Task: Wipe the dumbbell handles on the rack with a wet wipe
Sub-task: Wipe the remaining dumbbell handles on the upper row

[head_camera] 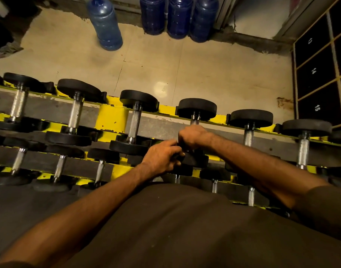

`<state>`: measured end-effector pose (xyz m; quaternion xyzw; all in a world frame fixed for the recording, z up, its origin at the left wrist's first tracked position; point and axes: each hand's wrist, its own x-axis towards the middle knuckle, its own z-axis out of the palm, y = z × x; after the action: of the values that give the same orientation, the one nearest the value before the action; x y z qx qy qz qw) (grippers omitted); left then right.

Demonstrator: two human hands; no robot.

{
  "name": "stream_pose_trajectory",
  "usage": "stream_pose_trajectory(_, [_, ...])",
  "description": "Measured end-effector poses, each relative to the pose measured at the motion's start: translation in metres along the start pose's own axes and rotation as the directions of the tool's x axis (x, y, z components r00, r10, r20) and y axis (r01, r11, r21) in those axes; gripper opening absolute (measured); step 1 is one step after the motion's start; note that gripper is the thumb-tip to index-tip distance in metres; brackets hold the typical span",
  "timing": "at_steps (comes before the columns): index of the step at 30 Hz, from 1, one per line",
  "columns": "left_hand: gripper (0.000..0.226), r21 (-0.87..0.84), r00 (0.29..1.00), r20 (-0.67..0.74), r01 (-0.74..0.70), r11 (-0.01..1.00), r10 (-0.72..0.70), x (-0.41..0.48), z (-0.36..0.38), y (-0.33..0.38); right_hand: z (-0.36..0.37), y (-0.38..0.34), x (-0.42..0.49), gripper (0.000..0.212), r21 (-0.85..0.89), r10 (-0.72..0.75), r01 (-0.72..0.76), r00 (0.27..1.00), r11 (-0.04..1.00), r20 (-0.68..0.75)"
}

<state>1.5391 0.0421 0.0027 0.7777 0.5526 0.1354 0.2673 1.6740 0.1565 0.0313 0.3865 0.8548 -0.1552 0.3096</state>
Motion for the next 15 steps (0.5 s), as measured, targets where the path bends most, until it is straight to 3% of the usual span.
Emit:
stream_pose_trajectory(2, [0.030,-0.003,1.000,0.007,-0.004,1.000,0.004,0.001,0.000,0.001,0.005,0.007,-0.007,0.018,0.121,-0.047,0.042,0.998,0.992,0.038])
stream_pose_trajectory(7, [0.028,0.003,1.000,0.003,-0.003,1.000,0.003,0.001,0.001,-0.002,0.016,0.032,-0.023,0.013,0.333,-0.063,0.103,0.990,0.937,-0.129])
stream_pose_trajectory(10, [0.030,-0.008,1.000,0.004,0.006,1.000,-0.006,0.001,0.003,-0.004,0.031,0.037,-0.036,0.009,0.469,0.069,0.060,0.965,0.881,-0.254])
stream_pose_trajectory(12, [0.032,-0.005,1.000,0.006,0.003,1.000,-0.003,0.001,0.003,-0.003,0.052,0.040,-0.035,0.011,0.709,0.322,-0.064,0.917,0.702,-0.236])
stream_pose_trajectory(15, [0.033,0.002,1.000,-0.002,0.008,1.000,-0.008,0.001,0.003,-0.003,0.082,0.040,-0.022,0.011,0.926,0.544,-0.211,0.839,0.314,0.007])
